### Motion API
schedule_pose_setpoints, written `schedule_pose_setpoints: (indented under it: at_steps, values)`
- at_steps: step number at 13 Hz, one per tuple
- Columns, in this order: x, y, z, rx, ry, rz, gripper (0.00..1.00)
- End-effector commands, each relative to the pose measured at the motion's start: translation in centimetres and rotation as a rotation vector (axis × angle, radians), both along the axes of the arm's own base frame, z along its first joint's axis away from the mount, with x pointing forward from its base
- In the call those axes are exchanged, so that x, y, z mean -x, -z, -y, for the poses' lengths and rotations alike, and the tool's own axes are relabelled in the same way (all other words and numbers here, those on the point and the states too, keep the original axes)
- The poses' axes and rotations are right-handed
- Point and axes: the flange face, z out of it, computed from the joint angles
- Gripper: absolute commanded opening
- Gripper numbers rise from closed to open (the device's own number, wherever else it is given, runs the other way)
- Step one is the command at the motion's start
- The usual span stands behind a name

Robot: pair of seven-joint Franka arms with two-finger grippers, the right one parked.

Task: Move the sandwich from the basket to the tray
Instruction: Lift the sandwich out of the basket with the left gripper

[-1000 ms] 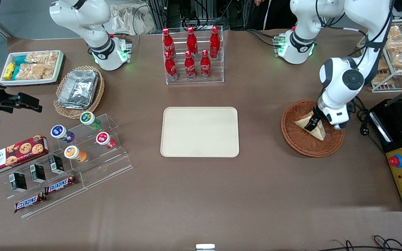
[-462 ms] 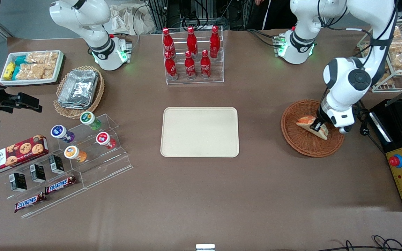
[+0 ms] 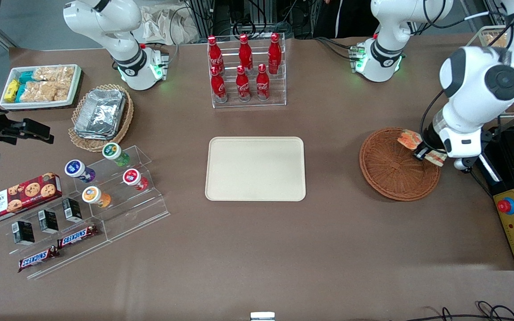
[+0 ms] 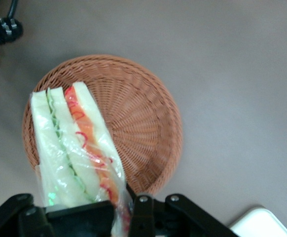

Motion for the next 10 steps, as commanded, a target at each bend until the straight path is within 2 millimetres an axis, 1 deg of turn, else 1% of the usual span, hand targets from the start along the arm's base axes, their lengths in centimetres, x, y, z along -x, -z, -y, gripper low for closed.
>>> schedule_pose_setpoints:
  at_steps: [1,3,4,6,8,9,10]
  values:
    - [-1.2,-5.4,5.9,0.008,0.133,0.039,0.00]
    - [-0.6,-6.2,11.1,0.016,0.225,0.055,0.00]
    - [-0.6,-6.2,14.2,0.049,0.268,0.053,0.00]
    - [-1.1,-4.7,19.9,0.109,0.349,0.049,0.00]
    - [-1.0,-1.3,24.6,0.155,0.467,0.056,0.00]
    - [-0.6,0.6,26.5,0.181,0.533,0.047,0.00]
    - [-0.6,3.0,27.8,0.198,0.577,0.023,0.00]
